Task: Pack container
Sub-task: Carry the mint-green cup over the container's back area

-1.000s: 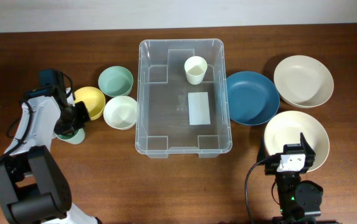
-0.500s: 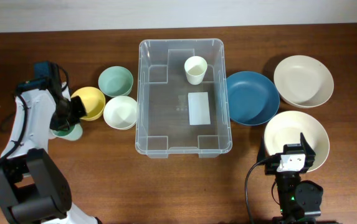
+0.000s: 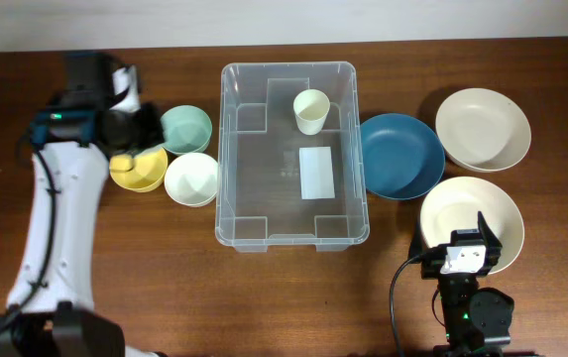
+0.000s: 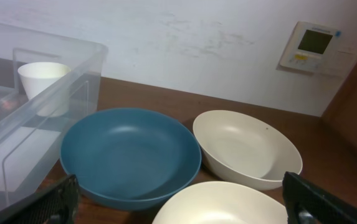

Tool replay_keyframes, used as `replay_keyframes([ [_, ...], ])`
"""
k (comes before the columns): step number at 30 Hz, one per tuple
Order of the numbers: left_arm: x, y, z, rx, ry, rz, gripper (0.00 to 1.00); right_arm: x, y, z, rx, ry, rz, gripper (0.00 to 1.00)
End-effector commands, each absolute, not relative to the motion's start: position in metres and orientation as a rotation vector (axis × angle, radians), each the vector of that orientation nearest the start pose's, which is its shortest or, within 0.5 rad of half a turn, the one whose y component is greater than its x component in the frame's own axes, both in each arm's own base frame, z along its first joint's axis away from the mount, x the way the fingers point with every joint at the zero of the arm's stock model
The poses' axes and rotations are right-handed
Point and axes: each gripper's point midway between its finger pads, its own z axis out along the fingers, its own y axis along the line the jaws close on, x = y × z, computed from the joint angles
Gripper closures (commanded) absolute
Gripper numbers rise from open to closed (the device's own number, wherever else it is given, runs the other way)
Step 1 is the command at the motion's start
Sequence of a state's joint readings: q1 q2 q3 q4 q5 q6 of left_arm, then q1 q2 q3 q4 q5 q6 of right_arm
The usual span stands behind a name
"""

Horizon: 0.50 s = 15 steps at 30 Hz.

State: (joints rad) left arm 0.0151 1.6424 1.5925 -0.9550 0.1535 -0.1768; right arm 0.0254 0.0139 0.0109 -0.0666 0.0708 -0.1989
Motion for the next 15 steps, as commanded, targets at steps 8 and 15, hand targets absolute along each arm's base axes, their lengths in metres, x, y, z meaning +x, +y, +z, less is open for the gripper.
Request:
replay_keyframes([
  [8,0.426,-0.198,0.3,0.426,2.172,-0.45,0.99,0.246,-0.01,0.157,-0.116,1.645,-0.212,0.01],
  [15,0.426,-0.256,0.33,0.517,1.972,-0.336,0.99,0.246,-0.01,0.157,-0.115,1.645,-0.212,0.01],
])
